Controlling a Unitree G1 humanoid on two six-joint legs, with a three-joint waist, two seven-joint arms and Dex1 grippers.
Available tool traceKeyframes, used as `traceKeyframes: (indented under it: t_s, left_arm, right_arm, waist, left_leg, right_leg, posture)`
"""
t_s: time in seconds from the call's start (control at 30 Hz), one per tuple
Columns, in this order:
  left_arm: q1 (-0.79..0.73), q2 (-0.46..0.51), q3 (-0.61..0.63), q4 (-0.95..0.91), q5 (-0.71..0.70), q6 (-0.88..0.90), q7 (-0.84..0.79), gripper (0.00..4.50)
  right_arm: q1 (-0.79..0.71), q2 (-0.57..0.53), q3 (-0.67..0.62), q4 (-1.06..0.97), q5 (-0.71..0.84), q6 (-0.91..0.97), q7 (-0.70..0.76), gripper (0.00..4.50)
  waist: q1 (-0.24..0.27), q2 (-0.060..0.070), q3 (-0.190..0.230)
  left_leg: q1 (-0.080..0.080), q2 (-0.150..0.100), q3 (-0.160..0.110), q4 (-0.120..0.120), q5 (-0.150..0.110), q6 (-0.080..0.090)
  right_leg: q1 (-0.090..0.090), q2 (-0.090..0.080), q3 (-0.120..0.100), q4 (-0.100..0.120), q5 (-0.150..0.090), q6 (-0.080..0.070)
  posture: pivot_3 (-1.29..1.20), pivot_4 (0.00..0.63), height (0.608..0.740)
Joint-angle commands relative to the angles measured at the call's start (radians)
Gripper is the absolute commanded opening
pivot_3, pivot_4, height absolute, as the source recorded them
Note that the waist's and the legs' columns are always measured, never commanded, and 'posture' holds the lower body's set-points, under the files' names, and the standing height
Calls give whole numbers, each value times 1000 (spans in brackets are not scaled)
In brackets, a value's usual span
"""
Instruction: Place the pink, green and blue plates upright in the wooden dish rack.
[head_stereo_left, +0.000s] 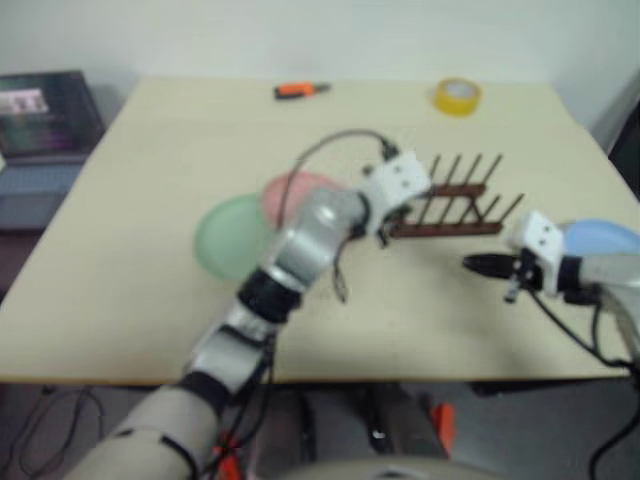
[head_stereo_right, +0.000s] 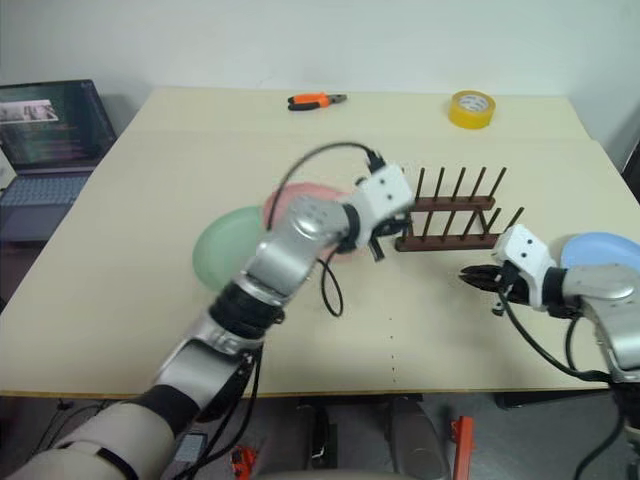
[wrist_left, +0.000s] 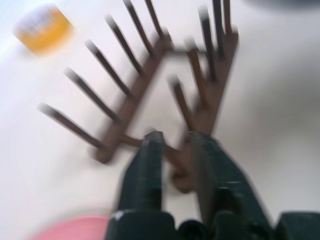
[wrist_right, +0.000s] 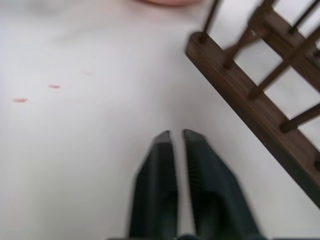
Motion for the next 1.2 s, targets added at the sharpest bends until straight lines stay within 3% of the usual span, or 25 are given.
traceKeyframes:
  t_s: [0.03,0.13,0.23,0.3,0.33,0.5,0.8,0.97,1.2]
  left_arm:
    - [-10,69,23,-175,-63,74,-87,2394]
    - [-60,202,165,-294,-172,192,-175,3441]
    - [-124,405,258,-181,-168,141,-204,4494]
    - [-144,489,260,-72,-151,72,-201,4500]
    - [-156,511,256,-7,-135,31,-184,4500]
    - [-221,533,250,337,-108,-137,-178,4500]
    - [-428,388,176,1056,-35,-444,-293,4500]
    - [-489,340,161,1228,26,-524,-274,4500]
    - [-497,297,171,1317,79,-555,-230,4500]
  right_arm:
    - [-2,-34,-42,-68,68,47,41,1669]
    - [-56,-48,-65,-99,121,77,55,2650]
    - [-141,-23,-74,-128,192,104,44,3684]
    - [-181,-4,-43,-123,153,62,11,4373]
    - [-198,4,-24,-114,126,48,-10,4469]
    - [-243,38,33,-100,93,32,-38,4469]
    - [-250,78,81,-104,64,19,-61,4469]
    - [-213,80,70,-140,73,33,-82,4469]
    - [-175,83,62,-178,83,49,-121,4469]
  waist:
    - [0,0,0]
    - [-6,0,1]
    - [-12,0,2]
    - [-14,0,2]
    - [-11,0,2]
    - [11,0,2]
    - [31,-2,2]
    - [29,-2,2]
    - [27,-2,2]
  left_leg:
    - [0,0,0,0,0,0]
    - [0,0,1,0,0,0]
    - [0,1,0,1,0,0]
    - [2,0,0,0,0,0]
    - [3,0,0,0,0,0]
    - [-1,0,1,1,0,0]
    - [-6,-1,3,2,-1,2]
    - [-8,0,3,2,-1,2]
    - [-8,0,2,3,-1,2]
  right_leg:
    - [0,0,0,0,0,0]
    - [-1,0,1,0,-1,-3]
    - [-1,1,1,2,-1,-2]
    - [0,2,0,1,-1,-3]
    - [0,1,0,1,-2,-3]
    - [-1,-1,-1,0,-2,-3]
    - [-4,-1,-3,-1,-1,0]
    - [-5,-1,-3,-1,-1,-1]
    - [-5,0,-3,1,-1,0]
  posture:
    - [0,150,740]
    - [0,150,740]
    - [0,150,740]
    - [0,150,740]
    - [0,150,740]
    - [0,150,740]
    - [0,150,740]
    - [0,150,740]
    - [0,150,740]
